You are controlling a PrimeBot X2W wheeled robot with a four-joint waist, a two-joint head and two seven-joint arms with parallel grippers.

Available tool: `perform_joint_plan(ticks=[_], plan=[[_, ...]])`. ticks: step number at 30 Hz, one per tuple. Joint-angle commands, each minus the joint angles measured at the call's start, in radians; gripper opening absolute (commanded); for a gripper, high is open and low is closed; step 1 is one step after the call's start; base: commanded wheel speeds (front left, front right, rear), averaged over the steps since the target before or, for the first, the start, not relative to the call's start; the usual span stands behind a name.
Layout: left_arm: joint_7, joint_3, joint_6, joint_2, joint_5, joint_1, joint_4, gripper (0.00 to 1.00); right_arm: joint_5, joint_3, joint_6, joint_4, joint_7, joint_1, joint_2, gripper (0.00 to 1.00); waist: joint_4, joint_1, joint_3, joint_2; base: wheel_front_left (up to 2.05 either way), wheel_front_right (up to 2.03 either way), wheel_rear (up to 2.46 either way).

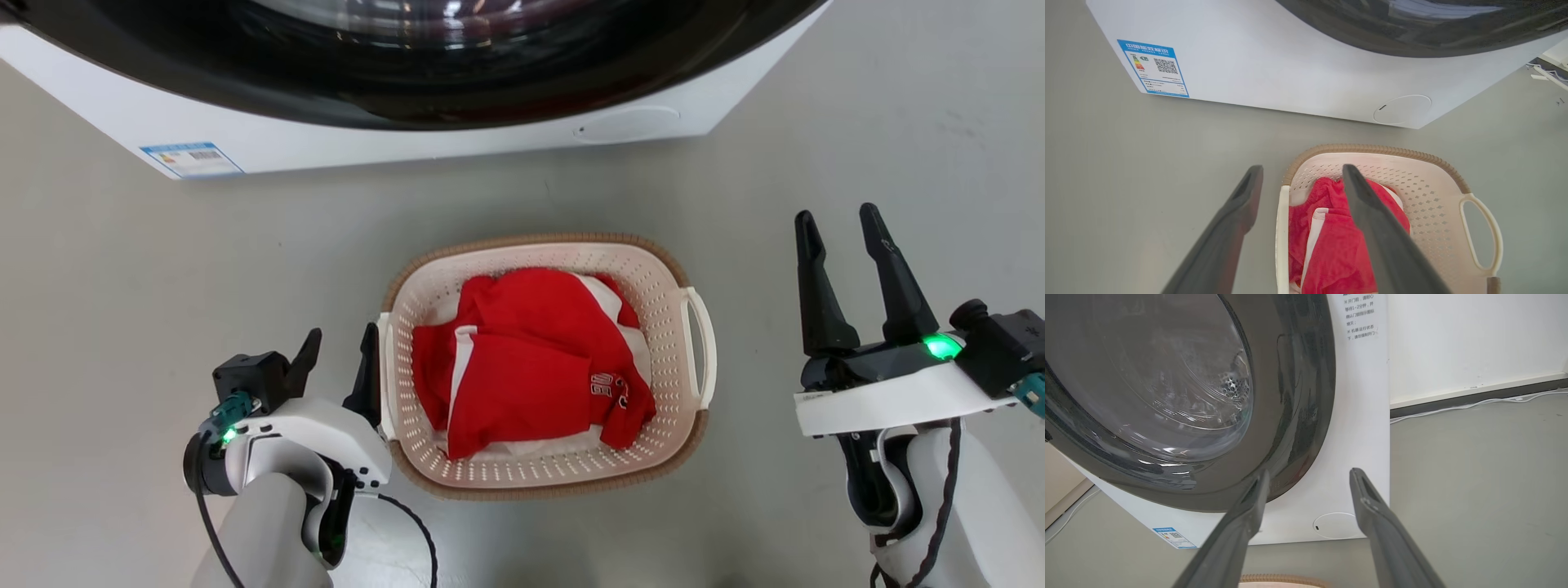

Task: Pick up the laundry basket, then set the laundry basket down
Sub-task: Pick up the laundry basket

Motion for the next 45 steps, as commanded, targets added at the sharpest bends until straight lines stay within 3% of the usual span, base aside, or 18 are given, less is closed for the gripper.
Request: perform_joint_plan(ticks=[1, 8, 12, 19, 30, 31, 32, 33, 34, 35, 45], plan=[[-0.006, 0.017, -0.010, 0.012, -0.004, -0.028, 0.024, 1.00, 0.012, 0.027, 0.007, -0.027, -0.014, -0.011, -0.008, 1.00, -0.009, 0.0000, 0.032, 0.0000, 0.00, 0.00, 0.00], [-0.006, -0.039, -0.023, 0.012, -0.028, -0.140, 0.193, 1.00, 0.027, 0.032, 0.007, -0.052, -0.014, -0.036, -0.024, 1.00, -0.013, 0.0000, 0.116, 0.0000, 0.00, 0.00, 0.00], [-0.006, -0.055, 0.006, 0.012, -0.013, -0.203, 0.293, 1.00, 0.036, 0.036, 0.007, -0.065, -0.014, -0.057, -0.033, 1.00, -0.029, 0.0000, 0.170, 0.0000, 0.00, 0.00, 0.00], [-0.006, -0.061, 0.013, 0.012, -0.047, -0.272, 0.428, 1.00, 0.050, 0.050, 0.007, -0.084, -0.014, -0.072, -0.027, 1.00, -0.048, 0.0000, 0.230, 0.0000, 0.00, 0.00, 0.00], [-0.006, -0.059, 0.015, 0.012, -0.070, -0.346, 0.543, 1.00, 0.057, 0.078, 0.007, -0.086, -0.014, -0.097, -0.028, 1.00, -0.068, 0.0000, 0.295, 0.0000, 0.00, 0.00, 0.00], [-0.006, -0.058, 0.018, 0.012, -0.073, -0.349, 0.550, 0.84, 0.058, 0.081, 0.007, -0.087, -0.014, -0.098, -0.029, 1.00, -0.070, 0.0000, 0.296, 0.0000, 0.00, 0.00, 0.00], [-0.006, -0.058, 0.020, 0.012, -0.073, -0.352, 0.556, 0.58, 0.059, 0.083, 0.007, -0.087, -0.014, -0.099, -0.028, 1.00, -0.072, 0.0000, 0.297, 0.0000, 0.00, 0.00, 0.00], [-0.006, -0.057, 0.022, 0.012, -0.075, -0.354, 0.561, 0.40, 0.060, 0.085, 0.007, -0.087, -0.014, -0.100, -0.028, 1.00, -0.074, 0.0000, 0.298, 0.0000, 0.00, 0.00, 0.00], [-0.006, -0.057, 0.023, 0.012, -0.075, -0.357, 0.564, 0.13, 0.061, 0.085, 0.007, -0.087, -0.014, -0.101, -0.028, 1.00, -0.075, 0.0000, 0.298, 0.0000, 0.00, 0.00, 0.00], [-0.006, -0.055, 0.027, 0.012, -0.074, -0.358, 0.565, 0.00, 0.062, 0.085, 0.007, -0.086, -0.014, -0.101, -0.027, 1.00, -0.075, 0.0000, 0.297, 0.0000, 0.00, 0.00, 0.00], [-0.006, -0.041, 0.036, 0.017, -0.072, -0.360, 0.584, 0.00, 0.064, 0.099, 0.007, -0.074, -0.014, -0.105, -0.020, 1.00, -0.075, 0.0000, 0.273, 0.0000, 0.00, 0.00, 0.00]])
